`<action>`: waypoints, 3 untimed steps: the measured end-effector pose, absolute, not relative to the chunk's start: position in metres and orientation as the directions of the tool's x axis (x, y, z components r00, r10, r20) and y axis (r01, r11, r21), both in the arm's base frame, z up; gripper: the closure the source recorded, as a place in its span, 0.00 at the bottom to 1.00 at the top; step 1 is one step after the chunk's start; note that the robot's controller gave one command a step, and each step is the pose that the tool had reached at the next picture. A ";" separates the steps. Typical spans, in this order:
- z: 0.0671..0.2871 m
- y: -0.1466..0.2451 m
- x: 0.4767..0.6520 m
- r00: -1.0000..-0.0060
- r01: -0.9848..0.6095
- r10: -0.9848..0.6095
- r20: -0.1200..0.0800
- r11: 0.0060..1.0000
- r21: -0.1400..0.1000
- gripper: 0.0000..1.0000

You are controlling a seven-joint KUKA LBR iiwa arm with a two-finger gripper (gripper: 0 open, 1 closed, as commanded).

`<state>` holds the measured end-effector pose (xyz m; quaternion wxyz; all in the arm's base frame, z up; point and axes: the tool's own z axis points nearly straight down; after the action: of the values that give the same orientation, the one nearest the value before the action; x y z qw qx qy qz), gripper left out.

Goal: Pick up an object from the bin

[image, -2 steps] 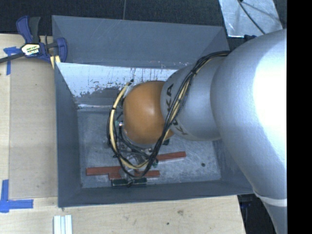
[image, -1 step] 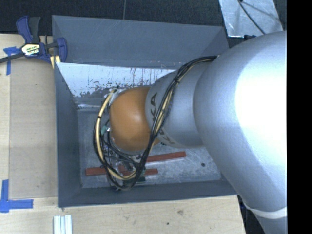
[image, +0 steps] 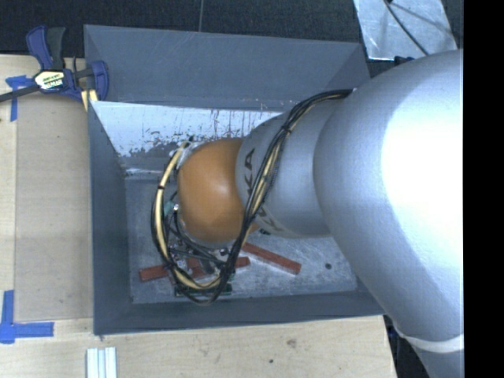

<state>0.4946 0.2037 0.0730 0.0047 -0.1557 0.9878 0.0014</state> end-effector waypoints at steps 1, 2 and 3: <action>0.072 0.203 0.494 -0.951 -0.308 -0.308 -0.007 0.952 0.001 0.00; 0.071 0.182 0.507 -0.759 -0.651 -0.651 -0.007 0.759 -0.002 0.00; 0.073 0.183 0.508 -0.760 -0.650 -0.650 -0.011 0.760 -0.002 1.00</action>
Offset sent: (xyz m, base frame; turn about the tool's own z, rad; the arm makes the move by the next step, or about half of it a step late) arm 0.0000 0.0000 0.0000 0.0000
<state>0.5079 0.1832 0.0731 0.0056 -0.3466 0.9380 0.0009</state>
